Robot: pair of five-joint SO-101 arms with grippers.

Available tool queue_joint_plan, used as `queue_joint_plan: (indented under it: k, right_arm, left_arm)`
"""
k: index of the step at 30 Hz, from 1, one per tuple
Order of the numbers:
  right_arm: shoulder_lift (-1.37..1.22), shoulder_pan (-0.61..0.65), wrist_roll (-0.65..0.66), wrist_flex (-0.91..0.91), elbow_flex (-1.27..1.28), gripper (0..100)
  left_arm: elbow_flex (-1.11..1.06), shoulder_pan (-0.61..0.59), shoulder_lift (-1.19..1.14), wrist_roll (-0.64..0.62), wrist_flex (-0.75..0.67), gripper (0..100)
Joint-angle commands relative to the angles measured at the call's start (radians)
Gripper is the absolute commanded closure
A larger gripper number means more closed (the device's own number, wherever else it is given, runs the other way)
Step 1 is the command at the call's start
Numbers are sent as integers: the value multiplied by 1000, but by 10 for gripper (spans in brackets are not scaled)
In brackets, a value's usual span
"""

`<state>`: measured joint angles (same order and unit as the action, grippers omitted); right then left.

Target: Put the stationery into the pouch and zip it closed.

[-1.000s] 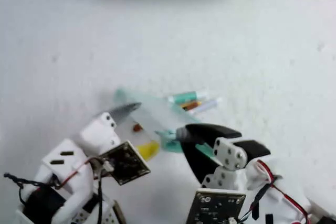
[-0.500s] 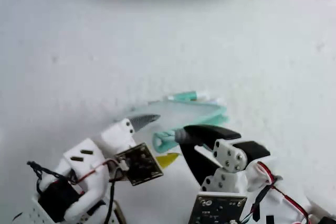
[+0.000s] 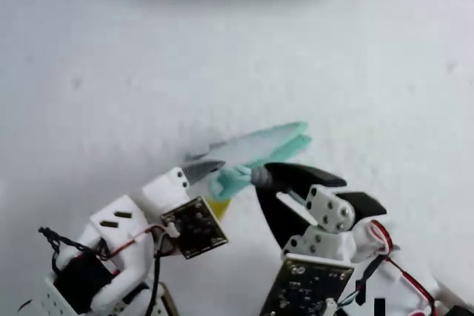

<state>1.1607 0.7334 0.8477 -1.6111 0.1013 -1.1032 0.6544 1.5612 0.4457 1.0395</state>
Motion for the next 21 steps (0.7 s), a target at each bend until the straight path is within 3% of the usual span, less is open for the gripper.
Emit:
queue_joint_plan:
  k: [1,8,14,17,21]
  right_arm:
    - [-13,-15,-34,79,-2,982]
    - [-145,-62,-176,217,-8,982]
    - [-268,-64,-178,328,-9,982]
    - [-328,-64,-242,392,-9,982]
    - [-426,-64,-308,466,-12,982]
  left_arm:
    - [15,5,-15,-14,-97,960]
    - [15,-68,-15,-29,-249,978]
    - [15,-381,-16,-315,-371,977]
    - [11,-507,-22,-391,-371,976]
    - [8,-490,-22,-390,-322,976]
